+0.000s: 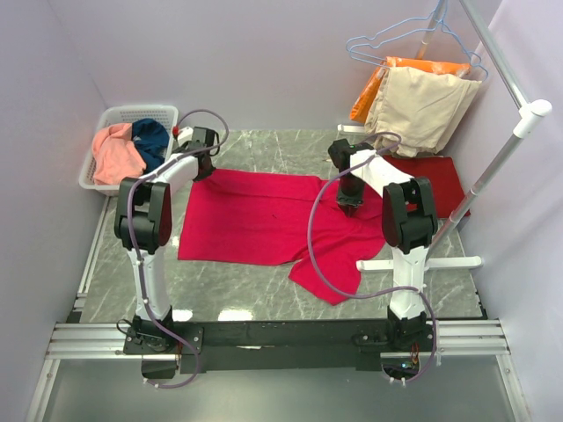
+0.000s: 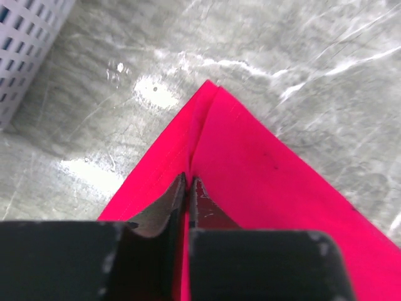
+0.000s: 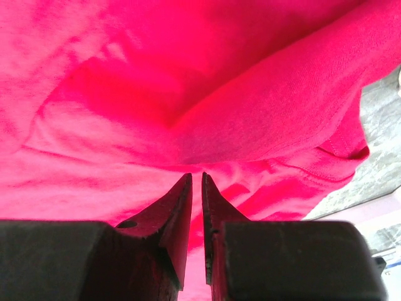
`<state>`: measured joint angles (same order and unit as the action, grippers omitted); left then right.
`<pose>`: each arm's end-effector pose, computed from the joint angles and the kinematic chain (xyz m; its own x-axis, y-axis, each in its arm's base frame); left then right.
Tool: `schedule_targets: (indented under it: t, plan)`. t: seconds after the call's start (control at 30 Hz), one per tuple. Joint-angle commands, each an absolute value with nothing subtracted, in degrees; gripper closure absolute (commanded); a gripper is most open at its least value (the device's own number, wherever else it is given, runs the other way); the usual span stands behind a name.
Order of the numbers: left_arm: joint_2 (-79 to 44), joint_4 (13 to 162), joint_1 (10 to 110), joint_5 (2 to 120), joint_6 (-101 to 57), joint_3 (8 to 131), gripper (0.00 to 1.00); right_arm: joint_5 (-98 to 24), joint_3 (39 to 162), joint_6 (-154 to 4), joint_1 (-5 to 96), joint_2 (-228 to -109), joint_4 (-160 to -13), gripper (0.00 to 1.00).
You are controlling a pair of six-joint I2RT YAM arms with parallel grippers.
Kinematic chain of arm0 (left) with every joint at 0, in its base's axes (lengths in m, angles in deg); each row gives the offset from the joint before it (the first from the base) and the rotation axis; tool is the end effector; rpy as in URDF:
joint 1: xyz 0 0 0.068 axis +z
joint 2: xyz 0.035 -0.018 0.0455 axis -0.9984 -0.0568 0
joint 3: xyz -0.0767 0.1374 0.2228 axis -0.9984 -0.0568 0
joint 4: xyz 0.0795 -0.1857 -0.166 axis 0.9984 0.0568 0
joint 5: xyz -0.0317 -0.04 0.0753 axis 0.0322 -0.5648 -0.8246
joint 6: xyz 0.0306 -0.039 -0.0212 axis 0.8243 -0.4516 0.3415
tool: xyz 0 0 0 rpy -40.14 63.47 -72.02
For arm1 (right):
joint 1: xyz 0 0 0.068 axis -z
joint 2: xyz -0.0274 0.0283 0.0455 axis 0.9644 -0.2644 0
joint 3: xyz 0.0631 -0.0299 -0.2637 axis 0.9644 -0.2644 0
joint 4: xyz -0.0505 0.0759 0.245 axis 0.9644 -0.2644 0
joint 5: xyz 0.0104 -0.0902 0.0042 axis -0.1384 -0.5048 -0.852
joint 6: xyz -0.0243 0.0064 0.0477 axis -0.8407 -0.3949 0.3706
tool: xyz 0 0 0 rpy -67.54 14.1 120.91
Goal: Fold and stack the t-shirts
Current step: Fold the tshirt
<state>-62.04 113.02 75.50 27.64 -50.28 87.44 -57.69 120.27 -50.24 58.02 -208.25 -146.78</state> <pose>0.4511 -0.0742 0.1894 -0.5591 -0.4747 -0.6797 -0.5561 0.8228 -0.1173 0.3946 0.1098 0.1804 -0.9541 0.2467 -0.1697 0.2730 0.9496 -0.1543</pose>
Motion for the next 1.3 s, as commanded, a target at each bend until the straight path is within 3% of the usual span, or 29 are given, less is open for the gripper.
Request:
schedule_targets:
  t: [0.0,0.7,0.77,0.8,0.87,0.9,1.0,1.27]
  plan:
    - [-57.3,114.3,75.4,26.1,-49.4,90.8,0.99,-58.1,123.2,-49.5,57.4,-207.7,-146.6,0.82]
    - [-62.6,138.2,75.3,20.5,-56.8,96.3,0.97,-57.6,124.1,-49.8,57.0,-208.0,-146.5,0.84]
    - [-63.9,138.7,75.4,20.9,-57.1,96.0,0.84,-57.6,123.8,-49.8,57.0,-208.0,-146.4,0.84]
    - [-64.9,139.1,75.4,20.5,-57.4,96.2,0.7,-57.6,123.6,-49.9,57.0,-207.9,-146.4,0.84]
    - [-65.9,140.4,75.4,20.9,-57.9,97.2,0.57,-57.9,123.5,-50.0,56.9,-207.7,-146.5,0.85]
    - [-66.3,141.2,75.4,20.5,-58.5,97.5,0.44,-58.0,123.5,-49.9,57.0,-207.5,-146.4,0.85]
    - [-64.4,141.7,75.4,19.7,-60.0,97.4,0.27,-58.3,123.1,-49.9,57.0,-207.3,-146.4,0.85]
    - [-57.5,132.2,75.3,22.9,-56.4,93.0,0.26,-58.7,122.3,-49.5,56.9,-205.9,-145.5,0.85]
